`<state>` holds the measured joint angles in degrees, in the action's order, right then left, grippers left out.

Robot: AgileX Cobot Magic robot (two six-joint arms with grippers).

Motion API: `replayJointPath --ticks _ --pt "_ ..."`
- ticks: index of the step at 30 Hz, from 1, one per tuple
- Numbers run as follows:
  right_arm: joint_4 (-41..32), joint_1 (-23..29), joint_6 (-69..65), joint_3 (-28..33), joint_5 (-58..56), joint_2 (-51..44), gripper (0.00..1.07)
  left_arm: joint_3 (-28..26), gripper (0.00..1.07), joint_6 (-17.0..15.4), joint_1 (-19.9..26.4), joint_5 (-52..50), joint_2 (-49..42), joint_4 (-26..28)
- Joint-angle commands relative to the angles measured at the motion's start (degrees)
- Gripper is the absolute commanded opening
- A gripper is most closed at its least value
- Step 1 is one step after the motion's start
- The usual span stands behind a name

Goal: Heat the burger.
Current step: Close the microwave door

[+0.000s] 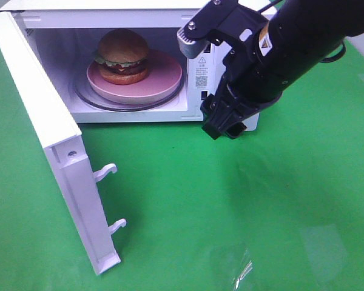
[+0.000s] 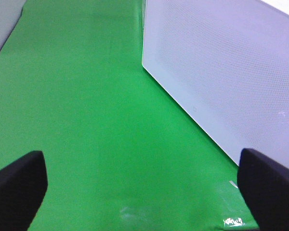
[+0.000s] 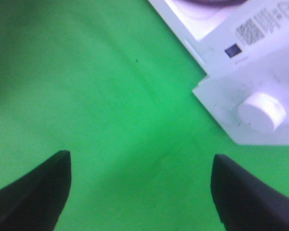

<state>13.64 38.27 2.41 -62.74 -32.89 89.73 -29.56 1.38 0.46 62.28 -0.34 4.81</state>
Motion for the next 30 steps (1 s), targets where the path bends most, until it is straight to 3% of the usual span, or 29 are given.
replayJointPath --ticks 1,17,30 --pt "-0.5 -0.2 -1.7 1.1 -3.4 -1.7 0.77 0.0 1.01 -0.2 -0.2 -1.0 -0.9 -0.1" --pt "-0.6 -0.2 -5.0 12.8 -7.4 -15.5 0.76 0.0 1.01 -0.1 -0.2 -1.0 -0.9 -0.1" --pt "-1.7 -0.2 -5.6 14.4 -14.4 -24.6 0.76 0.0 1.01 -0.1 -0.2 -1.0 -0.9 -0.1"
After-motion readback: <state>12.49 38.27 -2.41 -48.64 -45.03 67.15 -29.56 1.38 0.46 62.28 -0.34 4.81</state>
